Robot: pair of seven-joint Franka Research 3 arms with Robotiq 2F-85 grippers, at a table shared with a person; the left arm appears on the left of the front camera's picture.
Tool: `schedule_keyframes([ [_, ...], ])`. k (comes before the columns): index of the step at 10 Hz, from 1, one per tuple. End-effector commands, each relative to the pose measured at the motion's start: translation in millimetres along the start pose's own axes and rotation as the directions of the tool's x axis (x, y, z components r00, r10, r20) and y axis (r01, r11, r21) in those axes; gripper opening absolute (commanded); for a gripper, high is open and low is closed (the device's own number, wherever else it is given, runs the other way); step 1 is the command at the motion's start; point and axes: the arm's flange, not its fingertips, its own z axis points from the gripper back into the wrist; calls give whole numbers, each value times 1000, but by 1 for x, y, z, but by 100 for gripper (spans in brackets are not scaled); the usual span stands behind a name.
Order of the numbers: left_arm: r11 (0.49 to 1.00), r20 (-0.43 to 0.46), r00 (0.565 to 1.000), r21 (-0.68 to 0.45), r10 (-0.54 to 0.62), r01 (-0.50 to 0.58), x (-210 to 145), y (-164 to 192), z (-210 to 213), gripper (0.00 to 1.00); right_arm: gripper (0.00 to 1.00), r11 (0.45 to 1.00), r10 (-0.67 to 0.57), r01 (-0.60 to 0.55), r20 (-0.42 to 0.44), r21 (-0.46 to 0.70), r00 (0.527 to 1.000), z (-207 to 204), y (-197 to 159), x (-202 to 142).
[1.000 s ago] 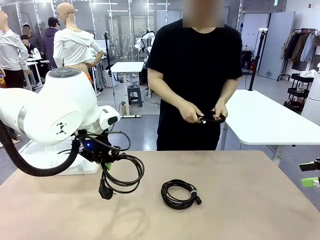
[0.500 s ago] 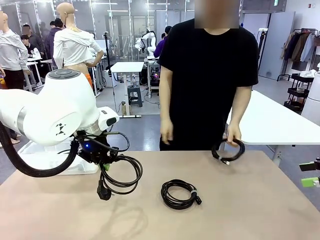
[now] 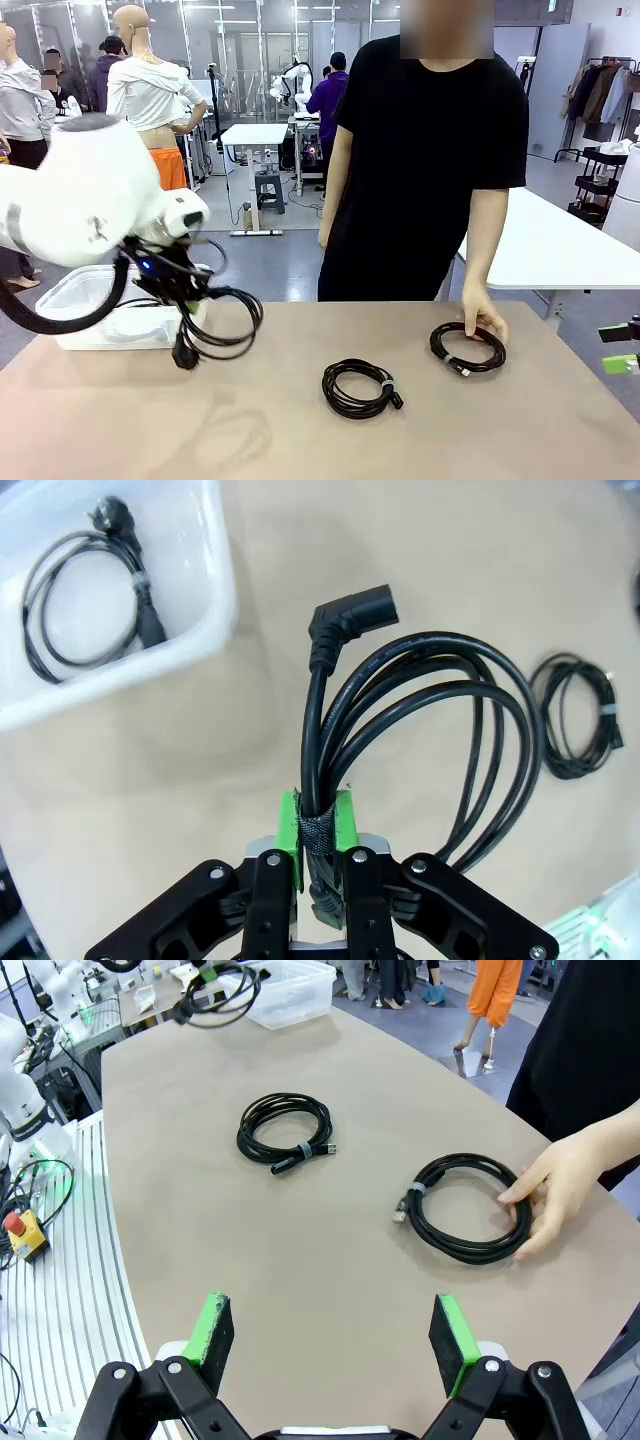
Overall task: Organize and store the cables.
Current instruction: Place the Power Cable into the Organizing box.
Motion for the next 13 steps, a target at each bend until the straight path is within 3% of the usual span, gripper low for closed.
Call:
schedule_keyframes([
  [1,995,71,997,-92,-33,39,22,56,23,16,100,1000,13,-12,17,-3,1000,-1,-1,0],
  [3,990,137,991,-141,-12,32,45,118,36,16,100,1000,13,-12,17,-3,1000,-1,-1,0],
  [7,988,103,995,-156,-2,18,90,225,20,16,100,1000,13,-12,17,-3,1000,-1,-1,0],
  [11,985,30,999,-169,35,-30,93,273,-32,16,100,1000,13,-12,17,-3,1000,-1,-1,0],
  [13,993,69,995,-97,76,-69,96,275,-67,16,100,1000,13,-12,17,-3,1000,-1,-1,0],
])
